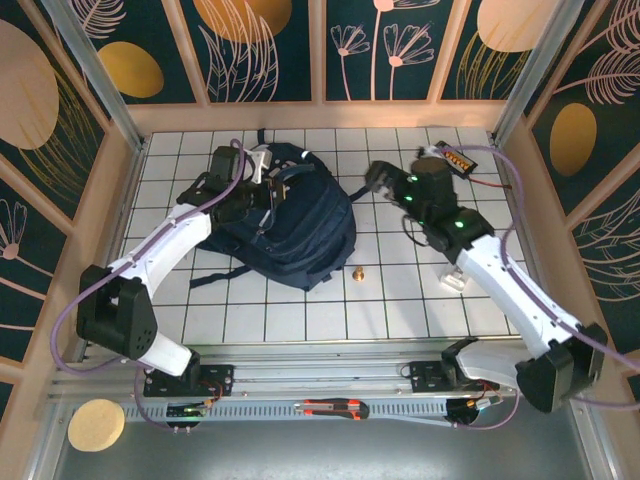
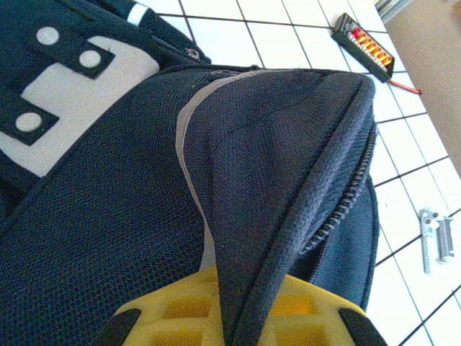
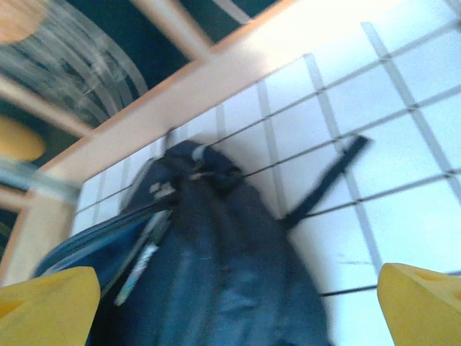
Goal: Pack the student bag
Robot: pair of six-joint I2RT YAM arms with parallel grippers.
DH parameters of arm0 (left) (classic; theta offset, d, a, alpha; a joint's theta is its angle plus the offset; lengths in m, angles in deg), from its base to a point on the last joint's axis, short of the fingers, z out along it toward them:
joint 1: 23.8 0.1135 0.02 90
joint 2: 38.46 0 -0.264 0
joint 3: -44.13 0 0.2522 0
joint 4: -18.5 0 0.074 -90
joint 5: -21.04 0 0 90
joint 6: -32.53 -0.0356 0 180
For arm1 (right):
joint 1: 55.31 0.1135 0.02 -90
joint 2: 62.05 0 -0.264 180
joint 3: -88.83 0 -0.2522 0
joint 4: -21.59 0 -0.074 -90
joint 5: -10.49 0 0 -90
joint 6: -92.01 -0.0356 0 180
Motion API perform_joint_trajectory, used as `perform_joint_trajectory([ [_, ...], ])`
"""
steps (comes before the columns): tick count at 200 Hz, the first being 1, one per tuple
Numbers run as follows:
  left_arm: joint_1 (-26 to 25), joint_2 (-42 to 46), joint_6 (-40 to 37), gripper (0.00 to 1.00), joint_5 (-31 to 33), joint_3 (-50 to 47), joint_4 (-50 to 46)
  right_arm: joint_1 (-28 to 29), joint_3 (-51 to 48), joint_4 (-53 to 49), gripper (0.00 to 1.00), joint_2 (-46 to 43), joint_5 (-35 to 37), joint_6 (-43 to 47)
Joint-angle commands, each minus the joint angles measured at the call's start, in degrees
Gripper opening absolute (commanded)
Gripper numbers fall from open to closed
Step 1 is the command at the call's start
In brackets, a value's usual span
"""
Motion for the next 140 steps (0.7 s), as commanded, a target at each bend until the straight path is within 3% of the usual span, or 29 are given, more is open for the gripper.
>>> perform_joint_trajectory([
  [1, 0.15, -1.51, 2.03, 0.00, -3.09, 3.88, 8.59, -3.16, -2.79, -0.72, 0.99, -2.98, -8.72, -3.81],
  [34, 0.16, -5.44, 4.23, 0.00, -5.04, 6.03, 8.50, 0.79, -0.67, -8.38, 0.99, 1.65, -16.15, -0.24],
  [63, 0.16, -7.36, 5.16, 0.02, -6.31, 6.79, 8.59, 6.87, 3.68, -11.14, 0.99, 9.68, -18.56, 2.37],
  [71, 0.16, -7.91, 5.06, 0.13, -6.91, 7.16, 8.37, 8.08, 5.30, -11.88, 0.99, 12.13, -18.37, 2.56],
  [75, 0.16, -8.11, 5.10, 0.27, -6.98, 7.33, 8.10, 8.60, 6.00, -12.02, 0.99, 13.15, -18.28, 2.50],
  [78, 0.16, -8.24, 5.06, 0.50, -7.01, 7.43, 7.94, 8.87, 6.41, -12.06, 0.99, 13.86, -18.26, 2.44],
  [81, 0.16, -8.34, 5.05, 0.88, -7.11, 7.45, 7.83, 9.09, 6.77, -11.97, 0.99, 14.46, -18.36, 2.42],
  [84, 0.16, -8.35, 5.01, 0.97, -7.12, 7.53, 7.68, 9.27, 6.98, -11.80, 0.99, 15.02, -18.59, 2.28],
  [140, 0.29, -3.87, 2.77, 0.99, -3.18, 8.17, 3.36, 9.25, 11.52, -9.98, 0.99, 20.16, -19.84, 1.42],
])
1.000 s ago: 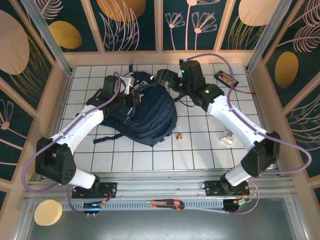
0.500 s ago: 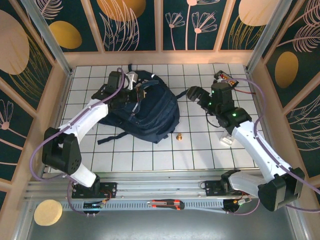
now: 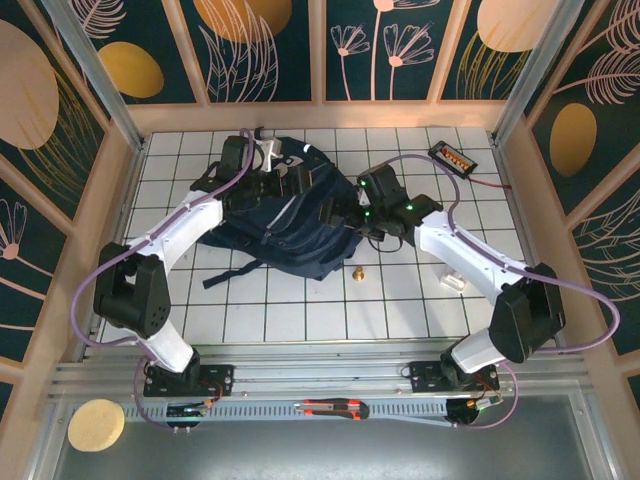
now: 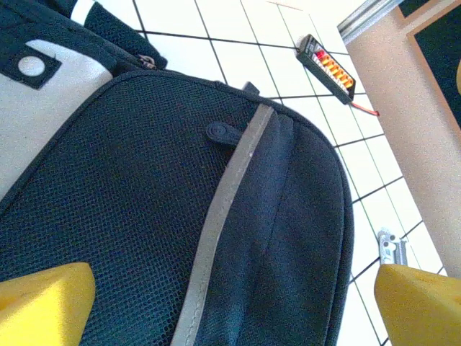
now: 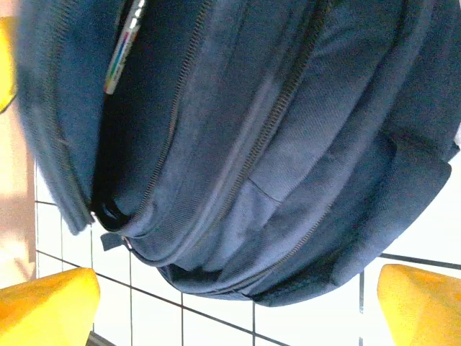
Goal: Pack the student bag
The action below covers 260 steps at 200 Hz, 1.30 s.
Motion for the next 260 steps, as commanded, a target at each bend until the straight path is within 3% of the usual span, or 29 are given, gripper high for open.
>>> perform_joint_trajectory([
  [1, 0.33, 3.90, -1.63, 0.99, 1.66, 2.57, -1.43, -0.28, 4.23, -0.43, 0.99, 1.37, -0.98, 0.51],
  [29, 2.32, 9.04, -1.76, 0.99, 9.37, 0.77, -6.22, -0.68, 5.54, -1.52, 0.99, 2.39, -0.79, -0.75],
  [54, 8.85, 14.47, 2.53, 0.99, 11.55, -6.91, -6.98, -0.58, 6.27, -1.74, 0.99, 3.41, -2.00, -3.76],
  [104, 20.30, 18.01, 12.42, 0.96, -1.58, -24.18, 2.86, 3.21, 8.77, 0.76, 0.98, 8.41, -2.92, -7.24],
  [139, 27.79, 16.18, 21.09, 0.94, -10.00, -32.51, 14.65, 5.03, 14.40, -3.70, 0.97, 14.47, 2.13, -7.61],
  [186, 30.62, 10.30, 24.08, 0.94, -12.50, -32.19, 20.18, 5.12, 15.40, -3.10, 0.97, 16.31, 2.25, -8.58],
  [209, 31.93, 8.07, 22.41, 0.94, -10.47, -29.96, 16.62, 5.12, 14.89, -3.91, 0.97, 16.26, 2.67, -8.89],
  [216, 32.62, 7.83, 21.15, 0.99, -8.64, -29.07, 13.79, 5.12, 14.71, -4.22, 0.97, 16.09, 2.84, -8.98],
  [243, 36.08, 8.62, 16.88, 0.99, -1.14, -26.90, 6.28, 5.04, 13.55, -4.58, 0.97, 15.32, 3.74, -9.55],
  [260, 36.75, 6.53, 16.67, 0.99, -2.14, -26.12, 7.11, 4.97, 12.60, -4.53, 0.97, 14.98, 3.95, -10.15],
])
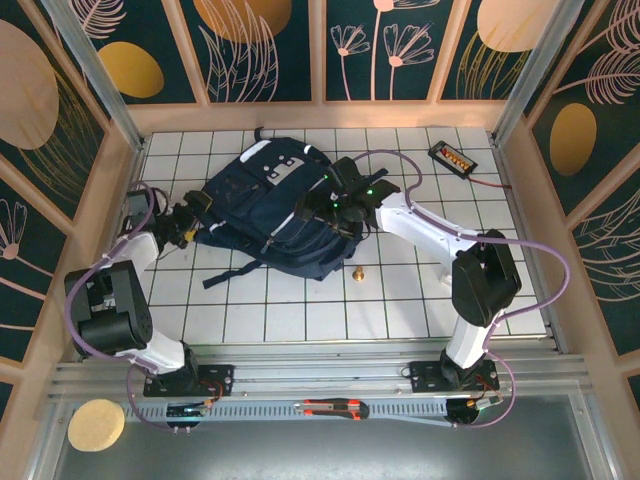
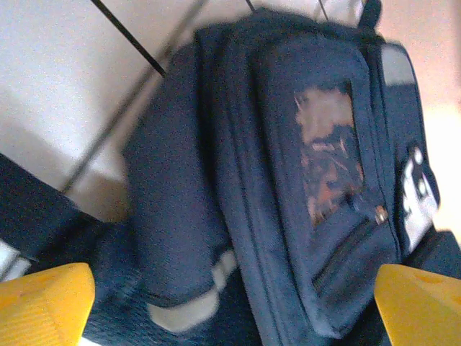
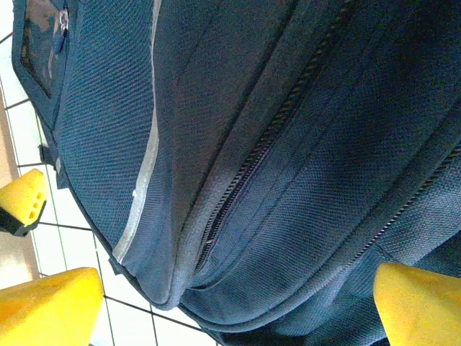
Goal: Pack the student bag
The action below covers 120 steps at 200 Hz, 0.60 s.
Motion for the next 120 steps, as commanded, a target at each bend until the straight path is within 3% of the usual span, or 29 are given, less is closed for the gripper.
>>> perform_joint_trajectory([
  [1, 1.36, -1.79, -2.55, 0.99, 2.09, 2.16, -2.96, -0.02, -0.52, -1.36, 0.97, -0.82, 1.93, -1.55],
  [80, 1.34, -15.86, 2.78, 0.99, -8.07, 4.45, 11.39, -0.78, 3.47, -5.07, 0.97, 1.32, 2.66, -0.76],
  [120, -0.94, -18.69, 6.62, 0.93, -11.48, 2.24, 18.54, -1.45, 3.79, -4.90, 0.97, 2.69, 2.51, -0.79],
])
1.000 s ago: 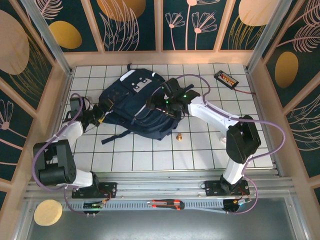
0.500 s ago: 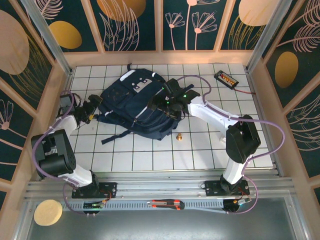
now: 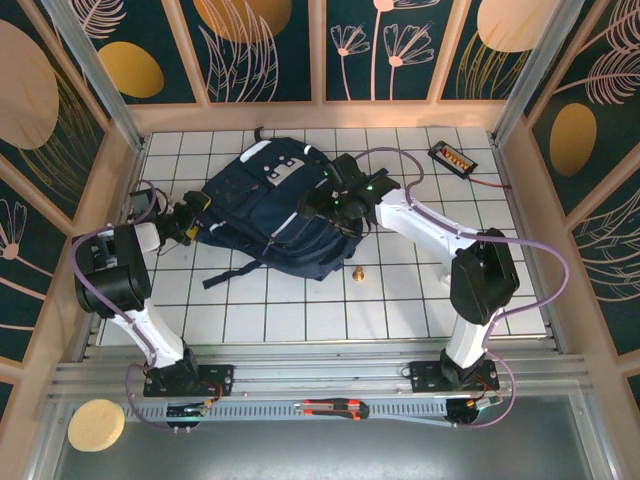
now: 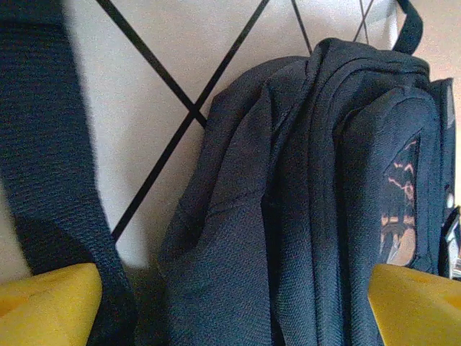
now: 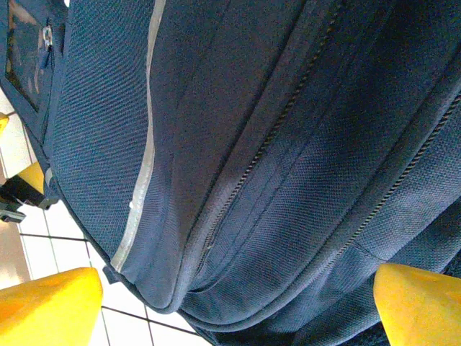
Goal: Pack the student bag
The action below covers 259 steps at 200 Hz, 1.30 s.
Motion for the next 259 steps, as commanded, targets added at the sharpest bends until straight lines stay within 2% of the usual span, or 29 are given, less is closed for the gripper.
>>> perform_joint_trajectory([
  [1, -2.57, -2.47, 2.96, 0.93, -4.90, -1.37, 7.02, -0.75, 1.30, -1.54, 0.97, 1.72, 1.22, -0.21],
  [34, -7.28, -2.04, 5.91, 0.84, -5.33, -4.23, 11.18, -1.12, 1.21, -0.95, 0.97, 3.14, 1.01, 0.31],
  [54, -7.54, -1.94, 8.88, 0.67, -6.49, -7.33, 15.00, -1.59, 0.92, -0.53, 0.97, 3.68, 1.27, 0.74],
  [72, -7.56, -1.17, 10.05, 0.41, -7.58, -8.85, 16.21, -2.33, 0.22, 0.59, 0.97, 3.86, 1.28, 1.05],
  [92, -7.56, 0.07, 13.42, 0.25, -9.21, -11.31, 20.35, -4.06, -0.11, 1.92, 0.97, 4.04, 1.33, 1.54],
  [106, -7.54, 1.11, 15.76, 0.18, -9.99, -12.81, 23.29, -5.50, 0.05, 3.03, 0.96, 4.48, 1.46, 2.23],
  [142, -7.54, 4.06, 17.95, 0.13, -9.60, -15.37, 25.63, -7.93, 4.83, 5.40, 0.94, 8.27, -0.05, 6.83],
  [176, -7.71, 4.78, 24.44, 0.11, -9.58, -18.55, 33.85, -8.10, 13.66, 5.66, 0.94, 12.26, -1.18, 13.42],
  [208, -7.91, 6.96, 24.79, 0.11, -9.13, -19.72, 34.06, -8.11, 19.71, 4.93, 0.94, 16.49, -4.15, 15.36],
  [214, -7.91, 7.23, 24.87, 0.11, -8.99, -20.14, 34.06, -10.12, 21.63, 3.56, 0.94, 18.02, -4.05, 15.73],
  [238, -7.95, 8.20, 26.10, 0.11, -8.28, -21.88, 35.27, -10.90, 28.29, -5.64, 0.95, 21.15, 1.59, 17.09],
  [259, -7.91, 9.01, 28.24, 0.11, -8.25, -22.92, 37.74, -10.04, 24.27, -8.07, 0.97, 15.04, 10.10, 17.99],
])
